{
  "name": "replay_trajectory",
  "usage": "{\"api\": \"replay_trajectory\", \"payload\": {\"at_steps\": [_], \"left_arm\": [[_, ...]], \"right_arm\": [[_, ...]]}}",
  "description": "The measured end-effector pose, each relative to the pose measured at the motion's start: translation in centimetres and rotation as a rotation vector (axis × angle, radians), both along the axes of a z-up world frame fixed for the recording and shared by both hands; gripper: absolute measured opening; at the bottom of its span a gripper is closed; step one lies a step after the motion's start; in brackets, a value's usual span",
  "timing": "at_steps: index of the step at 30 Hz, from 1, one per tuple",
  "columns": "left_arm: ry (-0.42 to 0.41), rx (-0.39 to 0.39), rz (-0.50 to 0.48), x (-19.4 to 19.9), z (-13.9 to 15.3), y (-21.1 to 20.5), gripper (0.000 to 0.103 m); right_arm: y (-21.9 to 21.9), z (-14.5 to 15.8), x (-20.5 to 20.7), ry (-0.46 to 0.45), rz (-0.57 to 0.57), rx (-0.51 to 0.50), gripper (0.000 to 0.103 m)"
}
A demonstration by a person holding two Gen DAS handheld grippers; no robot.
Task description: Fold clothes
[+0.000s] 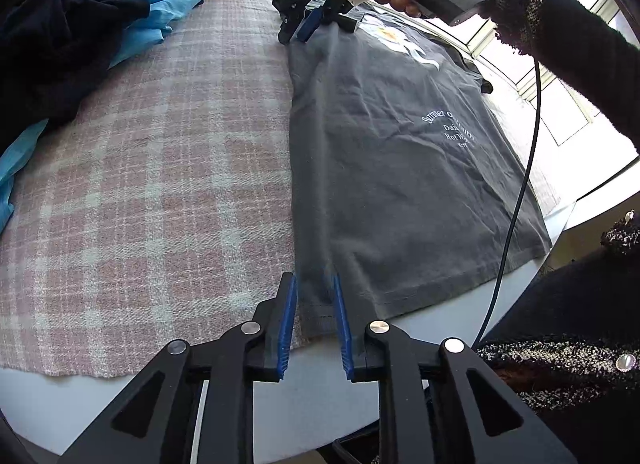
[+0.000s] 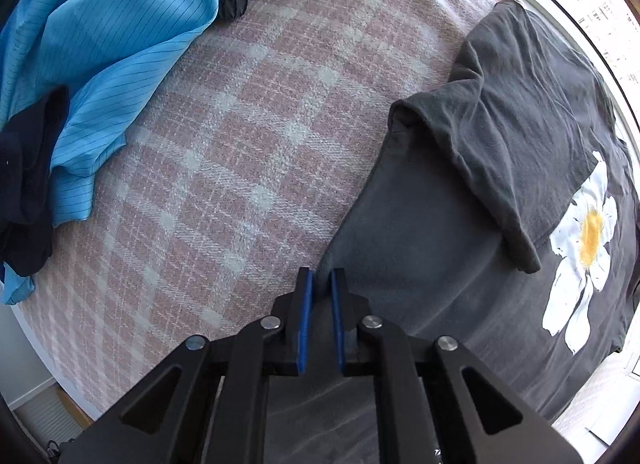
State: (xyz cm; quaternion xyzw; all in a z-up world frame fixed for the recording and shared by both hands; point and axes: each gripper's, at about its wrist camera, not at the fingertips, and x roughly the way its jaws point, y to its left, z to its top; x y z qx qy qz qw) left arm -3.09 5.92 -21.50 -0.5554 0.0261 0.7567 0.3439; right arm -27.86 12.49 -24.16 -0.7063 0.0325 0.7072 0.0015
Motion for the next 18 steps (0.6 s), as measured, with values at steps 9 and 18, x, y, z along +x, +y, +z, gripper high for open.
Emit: {"api": "replay_trajectory", "payload": {"at_steps": [9, 18], "left_arm": [[0.006, 0.058, -0.013, 0.3, 0.3, -0.3, 0.0], [-0.064, 0.103, 0.096, -1.0, 0.1, -2.3, 0.016]], "right_arm": [[3.5, 0.6, 1.7, 0.083, -0.214, -0.288, 0.002], [-1.8, 0.9, 5.9, -0.002, 0.032, -0.171, 0.014]]}}
